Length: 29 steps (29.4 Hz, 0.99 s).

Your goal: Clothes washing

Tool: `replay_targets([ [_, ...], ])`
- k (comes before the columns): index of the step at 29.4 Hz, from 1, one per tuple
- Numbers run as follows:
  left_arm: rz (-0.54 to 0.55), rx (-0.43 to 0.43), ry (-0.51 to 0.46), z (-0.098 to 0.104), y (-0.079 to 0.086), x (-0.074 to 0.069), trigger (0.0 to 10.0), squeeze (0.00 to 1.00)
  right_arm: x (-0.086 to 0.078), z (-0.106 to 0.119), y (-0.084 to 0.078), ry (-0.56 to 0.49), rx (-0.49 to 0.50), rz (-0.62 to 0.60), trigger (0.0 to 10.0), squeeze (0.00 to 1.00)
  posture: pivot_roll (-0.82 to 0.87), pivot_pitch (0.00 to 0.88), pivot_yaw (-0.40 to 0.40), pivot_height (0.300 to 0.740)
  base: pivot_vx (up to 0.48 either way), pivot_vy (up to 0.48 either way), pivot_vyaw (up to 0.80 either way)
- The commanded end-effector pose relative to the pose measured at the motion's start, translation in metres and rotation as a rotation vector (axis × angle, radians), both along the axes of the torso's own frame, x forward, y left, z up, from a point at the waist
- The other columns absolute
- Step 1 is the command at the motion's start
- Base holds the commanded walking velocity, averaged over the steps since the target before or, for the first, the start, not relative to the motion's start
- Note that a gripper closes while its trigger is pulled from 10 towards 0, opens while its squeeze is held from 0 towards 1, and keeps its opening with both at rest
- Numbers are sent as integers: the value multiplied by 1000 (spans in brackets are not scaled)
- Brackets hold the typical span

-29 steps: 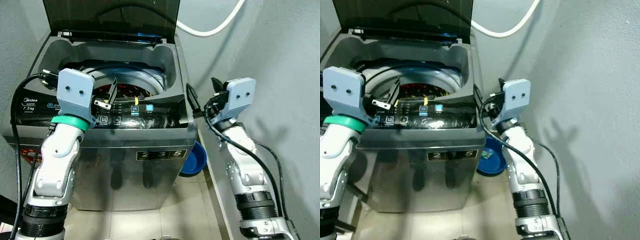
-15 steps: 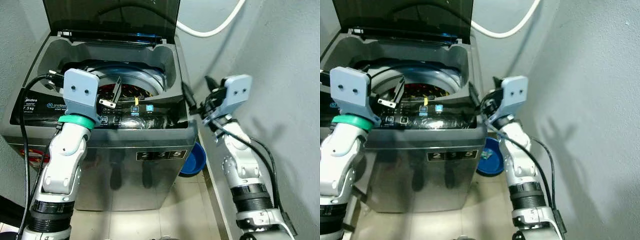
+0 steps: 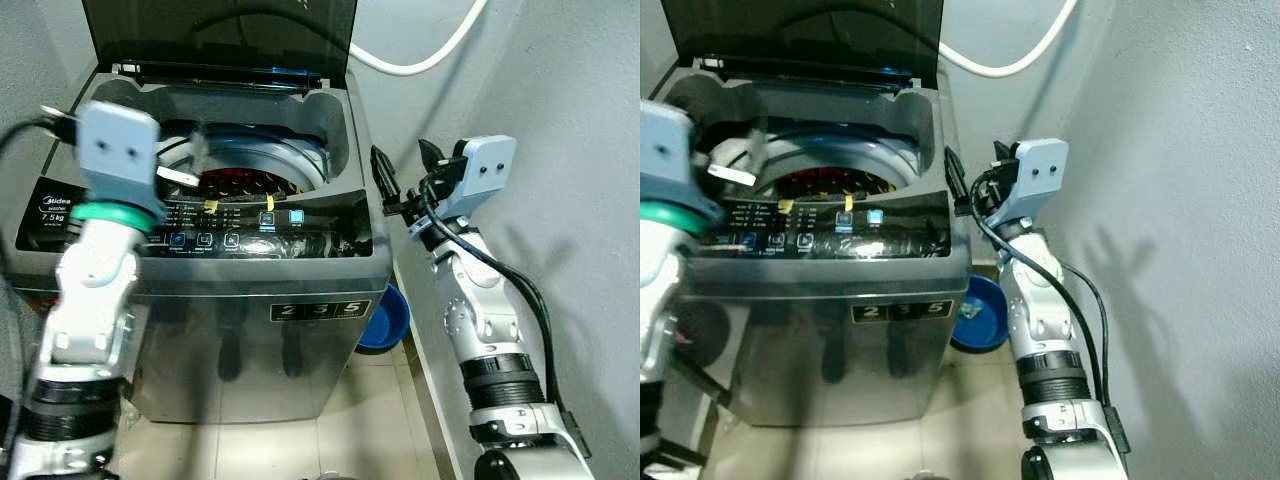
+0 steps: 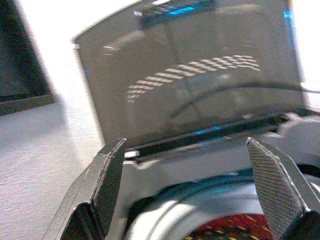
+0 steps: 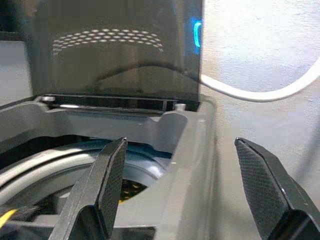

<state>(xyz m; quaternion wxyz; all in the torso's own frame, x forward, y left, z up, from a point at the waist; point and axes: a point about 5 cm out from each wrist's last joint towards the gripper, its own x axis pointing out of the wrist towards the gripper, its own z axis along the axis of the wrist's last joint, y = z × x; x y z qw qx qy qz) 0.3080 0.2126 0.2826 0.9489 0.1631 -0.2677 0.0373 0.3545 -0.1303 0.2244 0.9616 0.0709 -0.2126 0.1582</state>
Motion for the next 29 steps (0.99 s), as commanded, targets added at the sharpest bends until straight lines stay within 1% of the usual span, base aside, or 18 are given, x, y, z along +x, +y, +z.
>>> replay_targets([
  [1,23,5,-11,9,13,-1,10000,0,-1,6,-12,-11,17,-35,10000,0,90,0,-38,740,0,0,0],
  [2,23,5,-11,9,13,-1,10000,0,-1,6,-12,-11,17,-35,10000,0,90,0,-38,740,0,0,0],
  [3,35,1,-14,12,20,-3,10000,0,-3,8,-15,-20,21,-47,10000,0,84,0,-38,740,0,0,0],
  [6,37,-1,-5,11,22,-2,10000,0,-3,10,-16,-24,26,-55,10000,0,84,0,-38,740,0,0,0],
  [7,25,-8,7,6,18,-2,10000,0,-3,10,-14,-25,22,-47,10000,0,80,14,-48,740,0,0,0],
  [8,0,-27,35,-4,8,-4,10000,0,-4,9,-10,-20,13,-34,10000,0,78,5,-45,740,0,0,0],
  [9,0,-27,35,-4,8,-4,10000,0,-4,9,-10,-20,13,-34,10000,0,78,5,-45,740,0,0,0],
  [13,-28,-65,73,-19,-3,-3,10000,0,-4,4,-7,-2,26,-33,10000,0,69,9,-53,740,0,0,0],
  [19,-39,-78,83,-22,-7,1,10000,0,-2,7,-2,3,25,-24,10000,0,50,19,-55,740,0,0,0],
  [24,-51,-82,75,-19,-11,3,10000,0,-2,8,-5,2,19,-28,10000,0,71,16,-52,740,0,0,0],
  [29,-65,-91,84,-20,-16,2,10000,0,-2,3,2,17,26,-13,10000,0,88,21,-56,740,0,0,0],
])
